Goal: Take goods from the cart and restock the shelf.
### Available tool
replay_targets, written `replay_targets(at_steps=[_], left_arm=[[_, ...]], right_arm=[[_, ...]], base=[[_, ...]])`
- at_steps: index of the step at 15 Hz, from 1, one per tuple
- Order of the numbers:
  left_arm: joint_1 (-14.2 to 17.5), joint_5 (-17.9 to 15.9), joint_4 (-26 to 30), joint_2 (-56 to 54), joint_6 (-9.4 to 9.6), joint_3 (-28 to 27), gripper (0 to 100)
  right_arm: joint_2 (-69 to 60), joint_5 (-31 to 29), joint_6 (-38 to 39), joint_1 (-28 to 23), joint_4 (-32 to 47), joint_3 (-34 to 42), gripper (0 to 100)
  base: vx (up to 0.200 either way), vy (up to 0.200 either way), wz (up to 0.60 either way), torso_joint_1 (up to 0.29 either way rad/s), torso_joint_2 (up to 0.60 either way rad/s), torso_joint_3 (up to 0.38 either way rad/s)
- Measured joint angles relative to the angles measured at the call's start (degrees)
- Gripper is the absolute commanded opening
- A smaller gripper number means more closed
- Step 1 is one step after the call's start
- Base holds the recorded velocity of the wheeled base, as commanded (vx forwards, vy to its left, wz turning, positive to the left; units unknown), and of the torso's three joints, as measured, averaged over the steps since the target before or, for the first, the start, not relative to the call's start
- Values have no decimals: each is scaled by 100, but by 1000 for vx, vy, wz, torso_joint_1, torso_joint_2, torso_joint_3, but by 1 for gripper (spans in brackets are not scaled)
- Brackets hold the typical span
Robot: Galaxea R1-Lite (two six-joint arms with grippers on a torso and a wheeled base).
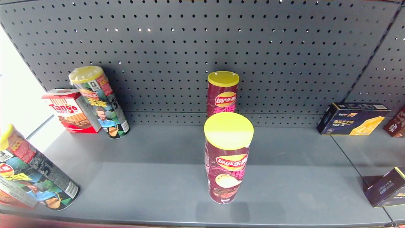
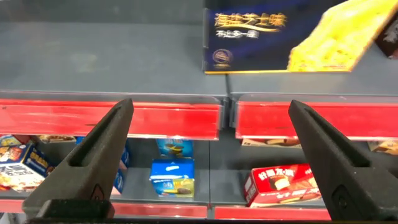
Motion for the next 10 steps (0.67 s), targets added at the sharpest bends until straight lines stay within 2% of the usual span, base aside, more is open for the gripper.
replay_targets(at_steps=[1, 2, 10], left_arm=[[0, 2, 0, 0, -1, 0, 100], [0, 13, 0, 0, -6, -2, 100], [0, 11, 0, 0, -12, -2, 100]], right_arm=[[0, -2, 0, -2, 9, 0, 100], [0, -2, 0, 2, 11, 0, 100], [0, -2, 0, 2, 9, 0, 100]], base=[[0, 0, 0, 0, 0, 0], [-200, 0, 0, 2, -7, 2], [0, 0, 0, 0, 0, 0]])
